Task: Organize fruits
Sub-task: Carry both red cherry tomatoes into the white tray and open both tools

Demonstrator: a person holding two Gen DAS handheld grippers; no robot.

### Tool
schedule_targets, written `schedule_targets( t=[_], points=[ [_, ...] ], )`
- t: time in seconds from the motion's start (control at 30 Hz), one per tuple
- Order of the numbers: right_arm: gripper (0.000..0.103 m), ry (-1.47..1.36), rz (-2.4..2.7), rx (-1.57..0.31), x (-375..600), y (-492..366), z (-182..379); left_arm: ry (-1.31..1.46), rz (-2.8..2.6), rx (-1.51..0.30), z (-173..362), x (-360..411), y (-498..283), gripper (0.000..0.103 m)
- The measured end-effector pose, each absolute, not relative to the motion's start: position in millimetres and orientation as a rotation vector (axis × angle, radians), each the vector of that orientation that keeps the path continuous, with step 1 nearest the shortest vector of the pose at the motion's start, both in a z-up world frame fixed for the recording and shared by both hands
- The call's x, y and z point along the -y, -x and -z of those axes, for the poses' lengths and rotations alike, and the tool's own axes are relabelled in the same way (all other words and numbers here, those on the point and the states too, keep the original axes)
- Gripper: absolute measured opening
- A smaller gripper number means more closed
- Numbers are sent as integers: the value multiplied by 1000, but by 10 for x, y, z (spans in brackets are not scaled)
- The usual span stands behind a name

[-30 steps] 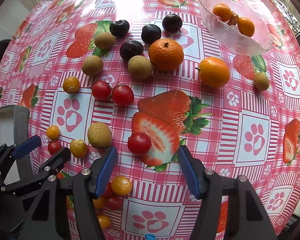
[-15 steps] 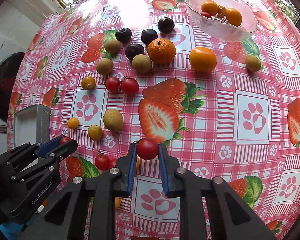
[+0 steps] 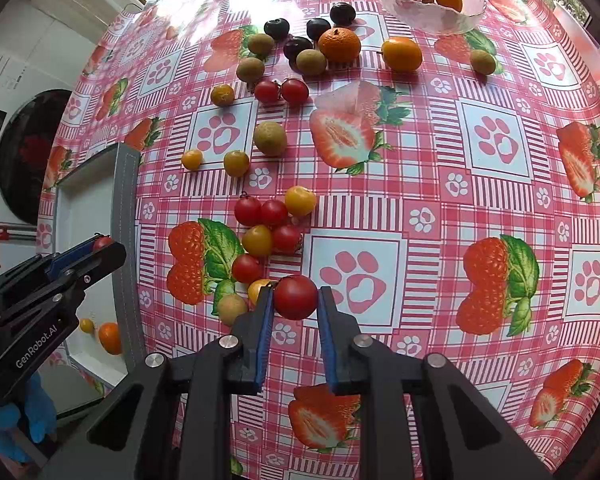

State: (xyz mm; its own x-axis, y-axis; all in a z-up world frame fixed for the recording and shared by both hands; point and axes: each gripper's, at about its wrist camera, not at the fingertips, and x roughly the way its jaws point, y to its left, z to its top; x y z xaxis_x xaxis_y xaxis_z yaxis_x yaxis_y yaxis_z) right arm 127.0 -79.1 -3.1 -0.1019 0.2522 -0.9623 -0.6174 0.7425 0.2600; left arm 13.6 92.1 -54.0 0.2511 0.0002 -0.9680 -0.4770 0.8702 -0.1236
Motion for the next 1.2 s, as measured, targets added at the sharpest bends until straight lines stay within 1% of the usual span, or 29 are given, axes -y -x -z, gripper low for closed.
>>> schedule_targets(
  t=[0.17,0.5,0.87,1.2],
  points=[
    [23,338,-777,-1520,775,-984,-34,444,-370,-1293,479,-979,296,23],
    [23,456,-896,-1526,370,-392,-120,468,-482,-1322,579,-1310,921,23],
    [23,590,-1040,-1495,-316,37,-151,494,-579,-1330,742,-1729,1282,23],
    [23,663,-1079,-1514,-802,236,81,488,-612,-1353,932,-1966,1404,23]
  ],
)
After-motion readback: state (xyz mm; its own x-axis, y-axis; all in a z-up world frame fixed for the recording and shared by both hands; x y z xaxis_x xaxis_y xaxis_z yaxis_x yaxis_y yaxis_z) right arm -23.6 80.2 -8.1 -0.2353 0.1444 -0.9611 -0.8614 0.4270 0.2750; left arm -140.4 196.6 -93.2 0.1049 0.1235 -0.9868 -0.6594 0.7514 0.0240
